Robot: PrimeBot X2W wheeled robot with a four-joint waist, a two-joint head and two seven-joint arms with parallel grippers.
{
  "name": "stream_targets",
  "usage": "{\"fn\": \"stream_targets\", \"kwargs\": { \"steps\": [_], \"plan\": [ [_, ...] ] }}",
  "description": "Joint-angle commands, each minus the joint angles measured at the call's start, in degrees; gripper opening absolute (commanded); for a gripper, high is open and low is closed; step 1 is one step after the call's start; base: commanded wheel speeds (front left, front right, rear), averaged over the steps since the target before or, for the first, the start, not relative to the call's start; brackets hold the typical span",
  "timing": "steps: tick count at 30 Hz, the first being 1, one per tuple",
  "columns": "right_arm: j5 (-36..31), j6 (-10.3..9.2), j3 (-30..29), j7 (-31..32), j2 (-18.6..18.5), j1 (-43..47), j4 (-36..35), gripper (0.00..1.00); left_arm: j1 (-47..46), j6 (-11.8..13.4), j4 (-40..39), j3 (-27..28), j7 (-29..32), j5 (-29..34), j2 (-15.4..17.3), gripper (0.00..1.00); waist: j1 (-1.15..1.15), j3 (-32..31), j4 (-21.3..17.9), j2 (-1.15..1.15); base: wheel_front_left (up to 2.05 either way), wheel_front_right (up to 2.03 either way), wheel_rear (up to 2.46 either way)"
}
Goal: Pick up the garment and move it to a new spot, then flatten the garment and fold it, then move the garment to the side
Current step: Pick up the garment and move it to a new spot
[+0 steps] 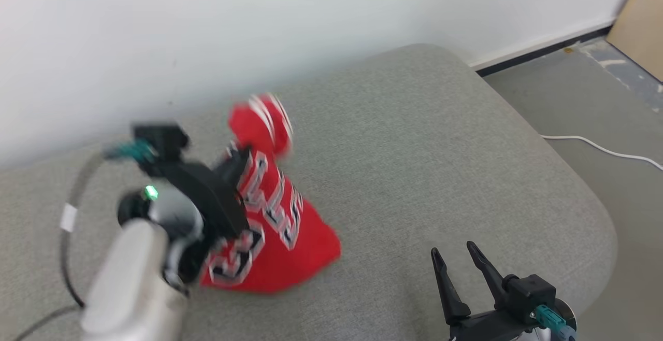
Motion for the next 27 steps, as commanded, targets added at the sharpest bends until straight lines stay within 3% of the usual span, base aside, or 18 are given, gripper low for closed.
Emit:
{"fn": "stream_targets", "kwargs": {
  "steps": [1,3,5,6,14,19,27],
  "plan": [
    [-0.4,-0.12,-0.2,0.3,-0.1,0.6,-0.4,1.00,1.7,0.1,1.8,-1.3,-1.5,1.7,-0.3,0.00,0.00,0.4,-0.7,0.00,0.00,0.00,0.00],
    [-0.4,-0.13,-0.6,0.4,-0.1,0.7,-0.5,1.00,3.3,0.6,4.4,-2.9,-3.3,3.4,-1.2,0.00,0.00,0.6,-0.5,0.00,0.00,0.00,0.00],
    [-0.5,-0.13,-1.0,0.7,-0.1,0.9,-0.8,1.00,4.1,0.7,6.6,-4.3,-5.6,4.5,-1.8,0.73,0.00,0.6,0.1,0.00,0.00,0.00,0.00],
    [-0.7,-0.12,-1.3,0.8,-0.1,1.0,-0.9,1.00,4.5,1.0,7.4,-4.8,-6.8,5.1,-2.2,1.00,0.00,0.6,0.5,0.00,0.00,0.00,0.00],
    [-1.7,-0.13,-4.4,1.3,-0.1,2.3,-1.7,1.00,6.3,0.8,7.0,-6.1,-19.8,6.9,-3.7,1.00,0.00,-0.9,5.3,0.00,0.00,0.00,0.00],
    [-3.4,-0.13,-7.9,1.9,0.0,3.5,-3.2,1.00,9.6,1.2,3.4,-5.3,-29.0,8.3,-2.6,1.00,0.00,-2.4,10.4,0.00,0.00,0.00,0.00],
    [-5.3,-0.13,-10.8,3.2,-0.1,4.9,-6.1,1.00,19.6,3.5,-6.9,1.6,-31.9,11.2,0.1,1.00,0.00,-4.4,16.7,0.00,0.00,0.00,0.00]
  ]
}}
